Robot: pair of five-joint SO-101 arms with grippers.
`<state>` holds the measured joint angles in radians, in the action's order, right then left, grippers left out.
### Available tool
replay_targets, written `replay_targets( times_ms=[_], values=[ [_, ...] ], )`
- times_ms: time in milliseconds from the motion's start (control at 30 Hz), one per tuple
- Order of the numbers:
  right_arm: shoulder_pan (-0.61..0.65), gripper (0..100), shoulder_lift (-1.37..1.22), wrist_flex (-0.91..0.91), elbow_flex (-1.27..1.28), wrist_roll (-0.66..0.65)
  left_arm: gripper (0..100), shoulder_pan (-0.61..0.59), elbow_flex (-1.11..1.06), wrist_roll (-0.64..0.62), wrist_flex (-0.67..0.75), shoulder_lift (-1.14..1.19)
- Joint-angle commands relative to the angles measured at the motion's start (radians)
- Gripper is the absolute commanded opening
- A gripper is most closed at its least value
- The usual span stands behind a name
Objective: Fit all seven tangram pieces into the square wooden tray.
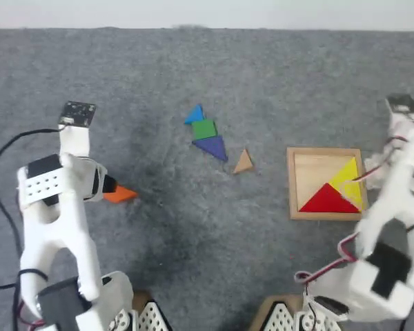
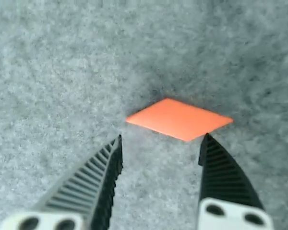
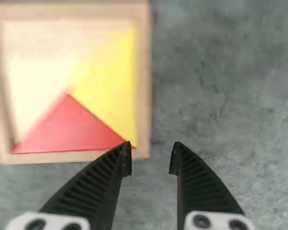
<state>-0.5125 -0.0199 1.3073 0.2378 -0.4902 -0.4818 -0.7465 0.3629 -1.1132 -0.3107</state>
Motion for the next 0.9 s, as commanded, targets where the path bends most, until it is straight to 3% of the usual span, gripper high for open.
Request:
replay_targets(
  times_ms=[0,500,867],
  values=[
    [-0.051,13.2,-0.084,-0.054,-0.035,-0.034,25,0.005,0.005,0.006,-0.009,-0.003],
    [0.042,13.2,-0.300,-0.127,-0.034,-0.057,25,0.002,0.007,0.006,-0.009,-0.003],
    [0.245,13.2,-0.297,-0.119,-0.026,-0.021,25,0.002,0.008,0.009,-0.009,-0.003]
  ],
)
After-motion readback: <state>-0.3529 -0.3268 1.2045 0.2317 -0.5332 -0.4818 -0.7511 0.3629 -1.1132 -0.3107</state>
